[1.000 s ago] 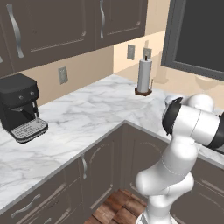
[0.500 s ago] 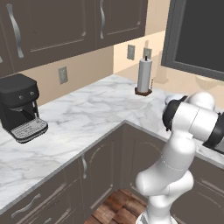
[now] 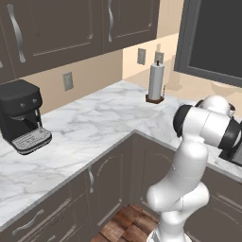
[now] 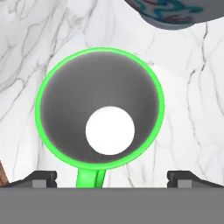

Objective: Clear the mugs and bowl far away from the sink.

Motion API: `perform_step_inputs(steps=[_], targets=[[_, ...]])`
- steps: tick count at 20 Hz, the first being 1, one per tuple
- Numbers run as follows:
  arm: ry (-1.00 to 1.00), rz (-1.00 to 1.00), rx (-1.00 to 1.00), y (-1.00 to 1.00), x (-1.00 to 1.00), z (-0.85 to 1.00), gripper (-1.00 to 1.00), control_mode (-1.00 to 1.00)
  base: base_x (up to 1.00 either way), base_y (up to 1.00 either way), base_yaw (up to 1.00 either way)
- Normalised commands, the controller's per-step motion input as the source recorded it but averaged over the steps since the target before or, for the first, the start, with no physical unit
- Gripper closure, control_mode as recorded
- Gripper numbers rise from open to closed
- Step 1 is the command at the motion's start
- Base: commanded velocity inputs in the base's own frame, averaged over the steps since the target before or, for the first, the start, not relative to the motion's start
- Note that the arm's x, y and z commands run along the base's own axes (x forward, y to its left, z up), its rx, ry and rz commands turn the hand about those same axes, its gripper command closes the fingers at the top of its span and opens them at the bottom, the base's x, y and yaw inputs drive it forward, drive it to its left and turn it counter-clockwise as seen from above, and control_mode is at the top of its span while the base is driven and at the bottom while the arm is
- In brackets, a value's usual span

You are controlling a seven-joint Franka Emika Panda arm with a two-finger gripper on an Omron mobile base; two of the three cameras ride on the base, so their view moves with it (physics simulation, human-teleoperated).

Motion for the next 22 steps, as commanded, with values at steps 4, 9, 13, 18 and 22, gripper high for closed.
perform_step_inputs(steps=[4, 9, 13, 18, 22], targets=[[0.0, 0.0, 0.0, 0.03, 0.02, 0.0, -1.0, -1.0, 0.0, 0.0, 0.0], [0.0, 0.0, 0.0, 0.19, -0.11, 0.0, -1.0, -1.0, 0.0, 0.0, 0.0], [0.0, 0.0, 0.0, 0.07, -0.06, 0.0, -1.0, -1.0, 0.0, 0.0, 0.0], [0.0, 0.0, 0.0, 0.12, 0.0, 0.0, -1.0, -1.0, 0.0, 0.0, 0.0], [0.0, 0.0, 0.0, 0.08, 0.0, 0.0, -1.0, -1.0, 0.0, 0.0, 0.0]])
